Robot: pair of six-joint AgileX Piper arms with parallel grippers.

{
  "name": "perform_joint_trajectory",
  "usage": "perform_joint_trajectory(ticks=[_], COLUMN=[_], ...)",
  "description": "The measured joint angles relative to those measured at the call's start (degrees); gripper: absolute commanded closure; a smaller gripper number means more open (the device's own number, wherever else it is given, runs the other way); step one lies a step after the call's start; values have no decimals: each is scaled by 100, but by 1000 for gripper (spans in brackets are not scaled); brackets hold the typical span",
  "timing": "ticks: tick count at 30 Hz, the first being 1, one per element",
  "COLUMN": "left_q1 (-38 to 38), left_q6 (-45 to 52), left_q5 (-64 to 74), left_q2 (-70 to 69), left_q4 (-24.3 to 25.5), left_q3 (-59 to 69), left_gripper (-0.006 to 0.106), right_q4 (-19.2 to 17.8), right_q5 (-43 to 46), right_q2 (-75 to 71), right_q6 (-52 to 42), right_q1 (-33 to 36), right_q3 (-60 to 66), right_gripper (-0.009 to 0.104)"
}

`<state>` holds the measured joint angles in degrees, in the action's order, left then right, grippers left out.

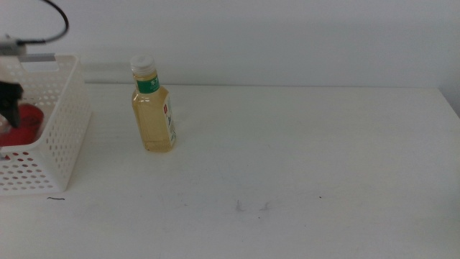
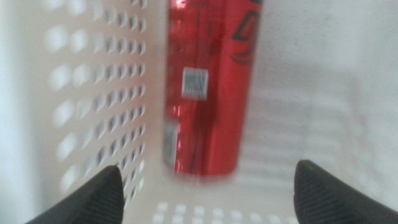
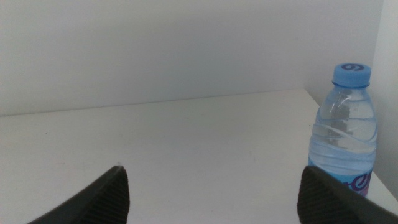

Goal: Use arms to grab the bottles and put them into the dustbin to the left of the table.

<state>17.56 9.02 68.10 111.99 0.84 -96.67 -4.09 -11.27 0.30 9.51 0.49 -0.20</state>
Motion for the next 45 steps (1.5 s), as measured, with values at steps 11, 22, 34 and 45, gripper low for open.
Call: perform_joint_trajectory(ticks=[11,22,34,45], left_q1=[-1587,-3104,-2855,-2895], left_q6=[-1529,-6572,-8423,-8123], left_q5=[-1044,-5948,-8042,-8005], left_q2=[-3404,-5734,-3939,-3939], left_q4=[926,5379,6912,6145], left_q3=[1581,6426,6838,6701], left_gripper=[7,7,7,7], right_q4=[0,0,0,0], right_q5=[0,0,0,0], right_q2=[0,0,0,0], right_q6=[0,0,0,0], right_q1=[0,0,0,0], right_q3=[0,0,0,0], right_gripper=[16,16,16,16])
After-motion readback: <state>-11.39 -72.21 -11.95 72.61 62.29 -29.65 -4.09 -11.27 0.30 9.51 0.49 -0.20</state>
